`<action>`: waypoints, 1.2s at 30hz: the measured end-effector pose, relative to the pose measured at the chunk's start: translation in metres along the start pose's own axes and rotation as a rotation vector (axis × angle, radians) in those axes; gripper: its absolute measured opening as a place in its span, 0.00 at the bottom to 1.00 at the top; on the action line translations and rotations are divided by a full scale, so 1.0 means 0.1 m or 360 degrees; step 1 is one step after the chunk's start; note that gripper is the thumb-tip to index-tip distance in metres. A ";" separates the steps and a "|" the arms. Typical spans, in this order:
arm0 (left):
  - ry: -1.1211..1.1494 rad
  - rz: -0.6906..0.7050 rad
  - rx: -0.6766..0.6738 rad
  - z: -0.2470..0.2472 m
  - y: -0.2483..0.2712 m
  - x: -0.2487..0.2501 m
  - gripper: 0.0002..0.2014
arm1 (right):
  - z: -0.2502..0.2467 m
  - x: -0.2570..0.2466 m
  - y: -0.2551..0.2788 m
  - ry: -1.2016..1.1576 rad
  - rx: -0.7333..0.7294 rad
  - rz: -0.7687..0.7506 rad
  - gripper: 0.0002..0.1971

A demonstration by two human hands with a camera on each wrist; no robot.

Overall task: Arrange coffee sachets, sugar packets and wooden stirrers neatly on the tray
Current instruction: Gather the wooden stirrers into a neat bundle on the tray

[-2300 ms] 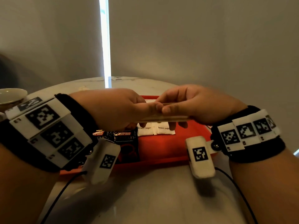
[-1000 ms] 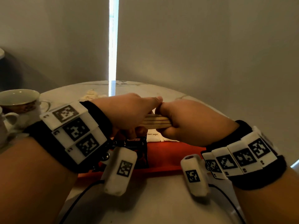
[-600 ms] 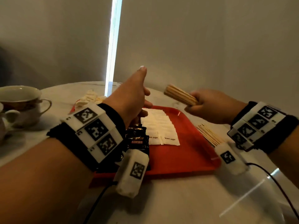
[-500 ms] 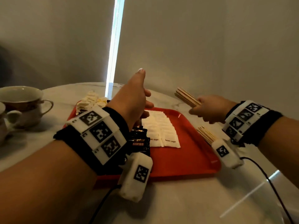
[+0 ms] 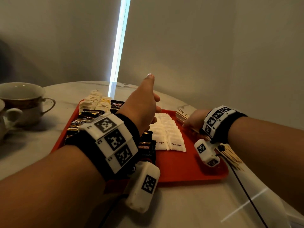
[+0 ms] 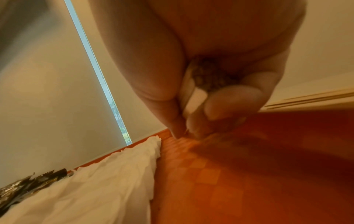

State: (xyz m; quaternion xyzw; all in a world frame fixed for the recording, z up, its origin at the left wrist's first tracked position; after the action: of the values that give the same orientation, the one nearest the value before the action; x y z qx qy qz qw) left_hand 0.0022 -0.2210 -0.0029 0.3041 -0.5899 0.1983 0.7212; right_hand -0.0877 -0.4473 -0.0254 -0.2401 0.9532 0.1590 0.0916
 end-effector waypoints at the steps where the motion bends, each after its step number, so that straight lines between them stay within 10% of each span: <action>1: 0.0002 -0.0008 -0.0010 0.01 0.00 0.00 0.33 | 0.02 0.01 -0.02 -0.0080 -0.0009 0.0030 0.10; 36: -0.0018 -0.0027 -0.0023 0.00 -0.02 -0.01 0.34 | -0.03 -0.16 -0.19 0.0671 0.0220 -0.0244 0.20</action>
State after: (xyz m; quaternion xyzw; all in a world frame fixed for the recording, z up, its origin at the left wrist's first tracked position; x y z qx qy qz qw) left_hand 0.0035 -0.2227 -0.0048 0.3050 -0.5927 0.1863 0.7218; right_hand -0.0654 -0.4575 -0.0231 -0.3330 0.9388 0.0323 -0.0814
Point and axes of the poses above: each hand's wrist, its own y-axis away from the middle knuckle, its own z-axis out of the palm, x = y × z, the point moved 5 cm from there along -y, towards the middle knuckle, and after that the axes turned 9 degrees about -z, right-handed, at the moved point
